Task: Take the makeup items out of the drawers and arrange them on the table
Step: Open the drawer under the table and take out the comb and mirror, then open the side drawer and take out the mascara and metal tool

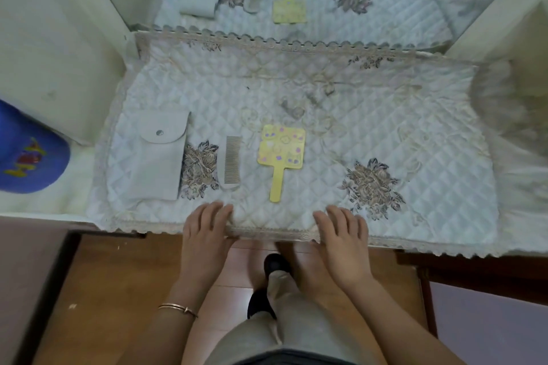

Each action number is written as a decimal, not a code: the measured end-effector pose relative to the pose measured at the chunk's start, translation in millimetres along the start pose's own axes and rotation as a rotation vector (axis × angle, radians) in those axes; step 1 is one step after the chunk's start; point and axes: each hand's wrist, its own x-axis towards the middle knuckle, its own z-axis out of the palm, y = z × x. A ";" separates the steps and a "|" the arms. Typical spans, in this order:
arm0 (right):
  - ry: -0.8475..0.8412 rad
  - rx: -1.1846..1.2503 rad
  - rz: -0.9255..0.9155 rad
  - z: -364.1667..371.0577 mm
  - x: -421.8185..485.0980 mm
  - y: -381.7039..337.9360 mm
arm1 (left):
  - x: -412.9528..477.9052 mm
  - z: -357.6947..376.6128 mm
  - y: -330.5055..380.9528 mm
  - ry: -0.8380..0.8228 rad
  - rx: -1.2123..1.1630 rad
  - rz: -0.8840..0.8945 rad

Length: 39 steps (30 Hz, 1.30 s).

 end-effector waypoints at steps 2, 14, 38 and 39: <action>0.021 0.024 0.018 2.8 5.7 2.4 | 3.8 -0.1 3.1 -0.010 -0.025 -0.077; -0.162 0.142 0.007 -15.4 -8.6 7.2 | -8.8 -11.1 1.4 -0.032 -0.012 0.082; -0.463 1.127 1.561 8.4 -454.1 27.5 | -204.1 63.2 80.1 -1.023 -0.404 -0.392; -0.469 1.131 1.545 7.3 -462.8 42.6 | -210.5 67.8 97.7 -1.011 -0.431 -0.419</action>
